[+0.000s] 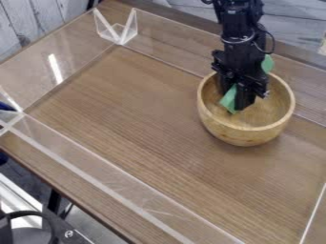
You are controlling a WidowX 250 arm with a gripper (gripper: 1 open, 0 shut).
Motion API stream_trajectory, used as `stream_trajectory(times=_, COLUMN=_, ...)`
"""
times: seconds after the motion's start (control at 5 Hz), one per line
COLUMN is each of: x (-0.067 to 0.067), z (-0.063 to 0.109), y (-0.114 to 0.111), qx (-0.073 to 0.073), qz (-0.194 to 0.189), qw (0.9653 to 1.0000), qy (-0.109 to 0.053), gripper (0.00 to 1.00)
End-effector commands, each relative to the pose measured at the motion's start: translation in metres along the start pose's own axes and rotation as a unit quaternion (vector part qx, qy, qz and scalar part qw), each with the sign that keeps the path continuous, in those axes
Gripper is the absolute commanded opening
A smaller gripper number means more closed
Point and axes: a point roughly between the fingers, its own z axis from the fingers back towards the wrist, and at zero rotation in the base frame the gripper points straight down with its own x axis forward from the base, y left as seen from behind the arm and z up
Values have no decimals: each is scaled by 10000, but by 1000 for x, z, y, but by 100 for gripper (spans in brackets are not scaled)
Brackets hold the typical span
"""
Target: Put the green block in the brown bowl
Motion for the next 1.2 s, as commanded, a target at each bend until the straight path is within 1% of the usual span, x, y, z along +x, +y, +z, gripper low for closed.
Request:
stream_trajectory(times=0.0, x=6, z=-11, y=-16, qx=54, qz=-155, qw=9999, qy=34, gripper=0)
stream_trajectory(times=0.2, x=5, z=-3, y=-15, qx=9, qz=-143, qw=9998, qy=119, gripper=100)
stream_trajectory(times=0.4, x=3, z=6, y=-15, qx=-37, qz=-127, qw=9997, qy=202, gripper=100)
stream_trajectory(times=0.8, x=10, z=27, y=-7, qx=247, qz=130, qw=9996, qy=73, gripper=100)
stream_trajectory(times=1.0, x=9, z=35, y=-7, qx=387, qz=292, qw=9988, qy=-54, gripper=100)
